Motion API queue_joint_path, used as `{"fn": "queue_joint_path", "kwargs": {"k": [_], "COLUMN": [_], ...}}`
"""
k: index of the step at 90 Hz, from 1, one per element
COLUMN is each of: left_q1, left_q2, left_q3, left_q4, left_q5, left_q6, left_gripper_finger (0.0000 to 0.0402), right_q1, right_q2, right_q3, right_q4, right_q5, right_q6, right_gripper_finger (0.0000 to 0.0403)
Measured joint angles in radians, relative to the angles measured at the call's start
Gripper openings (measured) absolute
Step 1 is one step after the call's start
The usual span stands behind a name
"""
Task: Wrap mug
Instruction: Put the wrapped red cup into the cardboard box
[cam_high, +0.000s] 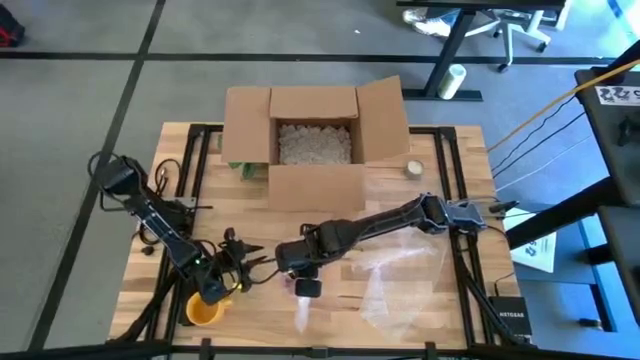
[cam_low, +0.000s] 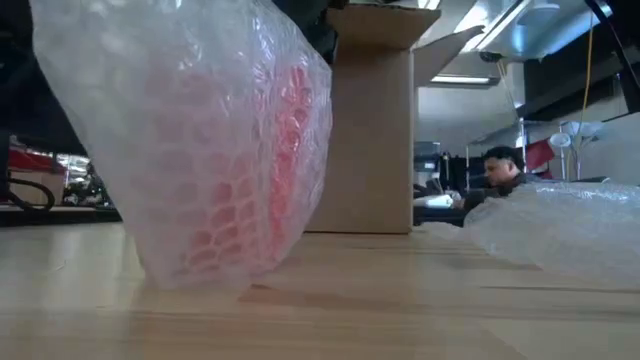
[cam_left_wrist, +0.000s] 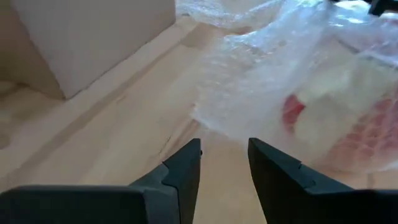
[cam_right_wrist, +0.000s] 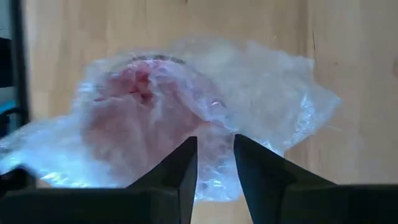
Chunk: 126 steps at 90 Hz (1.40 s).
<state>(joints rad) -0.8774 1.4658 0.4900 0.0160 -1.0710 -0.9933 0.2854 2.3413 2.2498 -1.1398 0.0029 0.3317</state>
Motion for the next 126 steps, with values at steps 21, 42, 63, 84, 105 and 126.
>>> {"fn": "queue_joint_path", "kwargs": {"k": [21, 42, 63, 84, 105, 126], "left_q1": [-0.002, -0.002, -0.002, -0.002, -0.002, -0.002], "left_q2": [0.0, 0.0, 0.0, 0.0, 0.0, 0.0], "left_q3": [-0.009, -0.009, -0.009, -0.009, -0.009, -0.009], "left_q4": [-0.001, -0.005, -0.004, 0.002, 0.007, 0.022], "left_q5": [-0.012, -0.013, -0.016, -0.016, -0.016, -0.016], "left_q6": [-0.021, -0.022, -0.029, -0.035, -0.046, -0.043], "left_gripper_finger": [0.0117, 0.0117, 0.0117, 0.0117, 0.0117, 0.0117], "right_q1": [-0.029, -0.03, -0.022, 0.01, 0.023, 0.023], "right_q2": [-0.001, -0.001, -0.011, -0.012, -0.012, -0.012], "right_q3": [-0.061, -0.07, 0.018, 0.067, 0.067, 0.067], "right_q4": [0.079, 0.092, 0.05, 0.038, 0.039, 0.039], "right_q5": [-0.017, -0.066, -0.068, -0.069, -0.085, -0.119], "right_q6": [-0.003, 0.026, 0.029, 0.03, 0.003, -0.052], "right_gripper_finger": [0.0095, 0.0095, 0.0095, 0.0095, 0.0095, 0.0095]}}
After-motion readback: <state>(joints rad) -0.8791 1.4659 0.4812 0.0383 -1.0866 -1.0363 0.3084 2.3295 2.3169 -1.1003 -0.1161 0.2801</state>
